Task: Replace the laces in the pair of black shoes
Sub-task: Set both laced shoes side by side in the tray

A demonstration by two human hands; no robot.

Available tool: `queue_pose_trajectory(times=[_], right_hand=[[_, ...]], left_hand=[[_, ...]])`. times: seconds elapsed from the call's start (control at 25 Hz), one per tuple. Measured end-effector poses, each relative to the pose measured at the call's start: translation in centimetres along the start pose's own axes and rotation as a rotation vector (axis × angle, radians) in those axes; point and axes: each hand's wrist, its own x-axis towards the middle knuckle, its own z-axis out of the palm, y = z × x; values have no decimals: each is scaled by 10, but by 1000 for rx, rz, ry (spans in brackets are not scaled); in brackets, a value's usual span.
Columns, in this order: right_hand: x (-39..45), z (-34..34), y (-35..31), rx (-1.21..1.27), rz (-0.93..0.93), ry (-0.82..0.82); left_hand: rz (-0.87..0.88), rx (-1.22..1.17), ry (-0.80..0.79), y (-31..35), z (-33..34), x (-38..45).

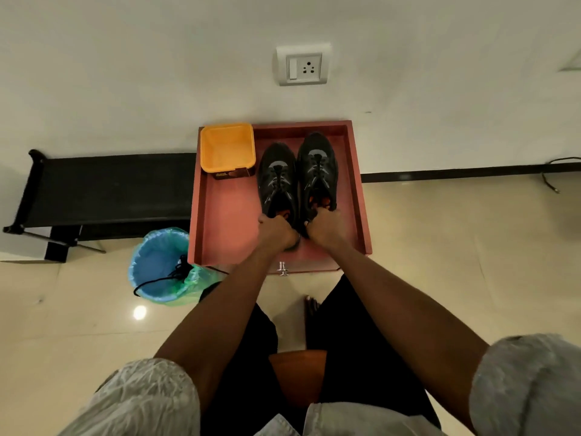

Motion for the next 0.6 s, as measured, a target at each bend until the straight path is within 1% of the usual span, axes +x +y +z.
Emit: queue_pose_trajectory(times=[0.08,0.16,0.28,0.4,0.48,0.52,0.6], right_hand=[[-17,-20,-11,-80,-25,-100],[-43,-46,-26,-125,-34,-134],[-95,-73,-40,-93,21,-219],[-144,-83,-55,-60,39,-288],[-167,-87,-72,-84,-7,-349],[-174,-86,-83,-107,-41,-371],[-183,-86,-108,-103,-52,-430]], left_hand=[[7,32,-40,-1,-6,-14],[-15,49,-60,2,-30,-45],[-47,-12,-109,-1,-68,-107],[-37,-58,-136,-12,-98,-164],[-44,-71,-146,-23,-114,-192],[-75,-86,-149,-31,-120,-202],[-135,-128,-142,-53,-133,-214]])
